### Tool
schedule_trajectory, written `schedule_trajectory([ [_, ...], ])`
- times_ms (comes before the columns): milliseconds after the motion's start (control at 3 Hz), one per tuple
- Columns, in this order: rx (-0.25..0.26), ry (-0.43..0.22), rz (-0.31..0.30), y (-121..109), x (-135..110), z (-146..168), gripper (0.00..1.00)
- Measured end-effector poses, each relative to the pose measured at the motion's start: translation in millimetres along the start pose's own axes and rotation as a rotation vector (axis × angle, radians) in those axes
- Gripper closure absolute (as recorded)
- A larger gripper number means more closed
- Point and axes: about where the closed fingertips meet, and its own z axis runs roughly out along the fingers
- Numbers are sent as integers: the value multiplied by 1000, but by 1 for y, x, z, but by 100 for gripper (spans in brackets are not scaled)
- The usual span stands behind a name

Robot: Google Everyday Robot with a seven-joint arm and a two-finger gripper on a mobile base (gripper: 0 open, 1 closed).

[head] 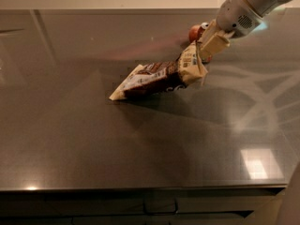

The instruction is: Move brown chip bag near coke can

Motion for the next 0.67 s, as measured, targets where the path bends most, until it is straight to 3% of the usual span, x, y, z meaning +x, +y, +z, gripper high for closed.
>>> schedule_trajectory([
  [667, 95, -58, 9, -55, 14, -33, 100],
])
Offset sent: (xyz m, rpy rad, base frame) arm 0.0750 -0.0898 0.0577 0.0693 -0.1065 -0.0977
